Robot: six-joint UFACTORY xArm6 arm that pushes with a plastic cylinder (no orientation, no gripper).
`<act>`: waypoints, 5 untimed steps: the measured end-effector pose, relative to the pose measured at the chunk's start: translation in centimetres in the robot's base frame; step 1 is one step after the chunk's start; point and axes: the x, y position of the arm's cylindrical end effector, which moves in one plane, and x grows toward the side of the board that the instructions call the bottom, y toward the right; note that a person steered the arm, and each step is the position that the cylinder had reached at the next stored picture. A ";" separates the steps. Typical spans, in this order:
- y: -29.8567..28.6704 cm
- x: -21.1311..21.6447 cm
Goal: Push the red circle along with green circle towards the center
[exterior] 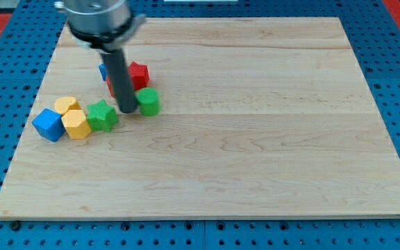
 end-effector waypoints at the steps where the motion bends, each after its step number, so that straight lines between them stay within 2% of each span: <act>1: -1.1 -1.7; 2: -3.7 -2.5; 4: -12.8 -3.1; 5: -10.7 -6.6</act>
